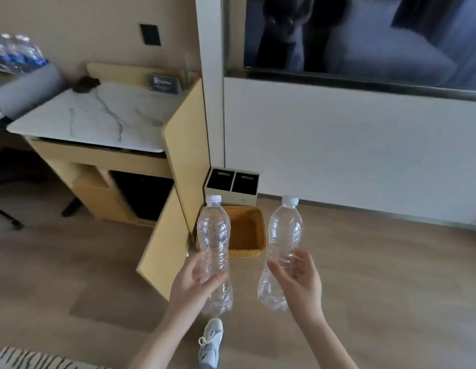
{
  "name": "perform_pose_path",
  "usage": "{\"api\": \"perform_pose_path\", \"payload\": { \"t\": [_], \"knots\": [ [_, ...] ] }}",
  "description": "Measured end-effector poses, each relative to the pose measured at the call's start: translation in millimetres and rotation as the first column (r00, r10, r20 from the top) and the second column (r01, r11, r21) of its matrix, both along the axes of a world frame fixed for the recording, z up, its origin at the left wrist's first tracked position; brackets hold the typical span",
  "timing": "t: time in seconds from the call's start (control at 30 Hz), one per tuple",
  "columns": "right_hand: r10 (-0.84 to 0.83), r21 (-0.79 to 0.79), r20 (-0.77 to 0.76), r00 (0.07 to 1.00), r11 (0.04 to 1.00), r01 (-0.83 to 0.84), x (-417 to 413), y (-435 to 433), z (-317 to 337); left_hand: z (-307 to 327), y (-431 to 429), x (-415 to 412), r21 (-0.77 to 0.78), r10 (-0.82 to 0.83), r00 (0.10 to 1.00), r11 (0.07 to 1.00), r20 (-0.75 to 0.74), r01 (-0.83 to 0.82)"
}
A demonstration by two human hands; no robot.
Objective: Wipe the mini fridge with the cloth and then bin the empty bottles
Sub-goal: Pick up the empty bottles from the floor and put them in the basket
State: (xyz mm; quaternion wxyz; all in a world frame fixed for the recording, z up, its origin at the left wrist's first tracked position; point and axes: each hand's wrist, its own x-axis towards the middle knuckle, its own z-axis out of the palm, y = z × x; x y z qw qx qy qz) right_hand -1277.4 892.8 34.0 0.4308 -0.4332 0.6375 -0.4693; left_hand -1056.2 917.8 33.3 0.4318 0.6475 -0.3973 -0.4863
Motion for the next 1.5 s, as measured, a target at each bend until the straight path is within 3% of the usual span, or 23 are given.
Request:
{"api": "perform_pose_path", "payload": {
  "t": [0.2,0.53,0.87,1.2,1.5],
  "knots": [
    [0.133,0.002,0.023,0.991,0.991,-0.133,44.4,-82.4,-7.0,-14.4,-59.7,45.8,0.002,0.138,0.990,0.990,0.011,-0.138],
    [0.103,0.021,0.070,0.992,0.994,-0.105,96.9,-234.9,-22.2,-23.2,-235.6,91.9,-0.012,0.014,0.999,1.000,0.043,-0.014],
    [0.132,0.135,0.084,0.988,0.981,-0.143,104.5,-372.1,-60.4,-69.9,-373.1,98.2,0.133,-0.019,0.999,0.991,0.044,0.012],
    [0.252,0.343,0.013,0.968,0.908,-0.241,108.5,-509.5,-198.2,-193.2,-493.9,93.4,0.304,0.048,0.998,0.951,0.049,-0.061],
    [0.236,0.535,-0.011,0.972,0.822,-0.193,141.4,-561.0,-412.8,-411.7,-555.4,124.6,0.491,-0.007,0.997,0.871,0.075,-0.031]
  ]
}}
